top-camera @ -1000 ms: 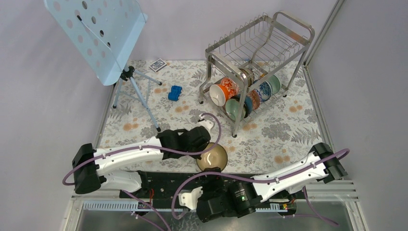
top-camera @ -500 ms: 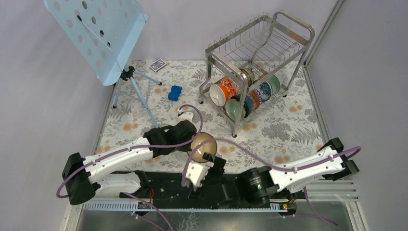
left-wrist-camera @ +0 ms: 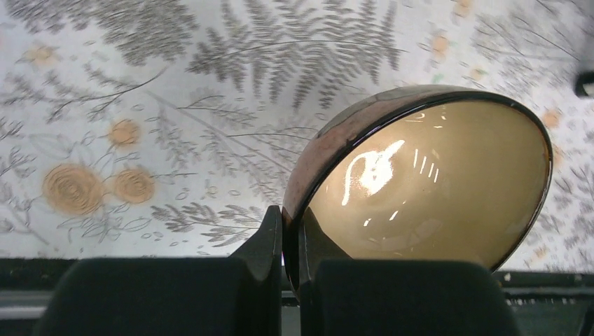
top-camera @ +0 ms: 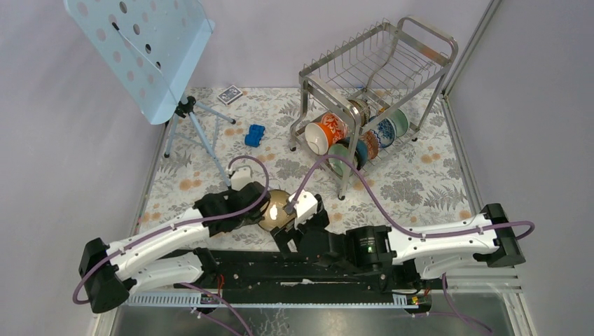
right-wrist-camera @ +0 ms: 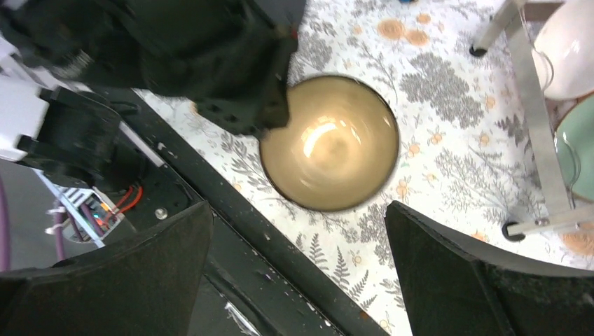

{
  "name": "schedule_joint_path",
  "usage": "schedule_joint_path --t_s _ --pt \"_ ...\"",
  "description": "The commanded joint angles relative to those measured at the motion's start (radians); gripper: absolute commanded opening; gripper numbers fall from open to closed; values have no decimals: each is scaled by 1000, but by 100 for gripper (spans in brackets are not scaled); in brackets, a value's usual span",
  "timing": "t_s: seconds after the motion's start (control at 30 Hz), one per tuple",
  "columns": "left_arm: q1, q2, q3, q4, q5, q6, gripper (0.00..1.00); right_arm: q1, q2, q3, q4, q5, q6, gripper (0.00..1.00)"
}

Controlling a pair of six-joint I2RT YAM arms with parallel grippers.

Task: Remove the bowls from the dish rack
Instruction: Place the bowl at the center of the board.

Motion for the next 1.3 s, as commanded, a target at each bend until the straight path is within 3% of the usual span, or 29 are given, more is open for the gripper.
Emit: schedule_joint_path --t_s 0.0,0.23,0.47,0.93,1.27 --pt "94 -64 -39 16 -40 -119 0 -1 -37 -70 53 69 115 100" --pt "343 -62 -63 138 57 -17 0 1 -140 -207 46 33 172 100" --pt "558 96 28 277 214 66 0 1 -222 -329 99 -18 188 98" --pt "636 487 260 445 270 57 0 10 -191 -358 68 -58 195 97" --pt "666 692 415 461 309 41 0 12 -261 -372 9 -41 229 97"
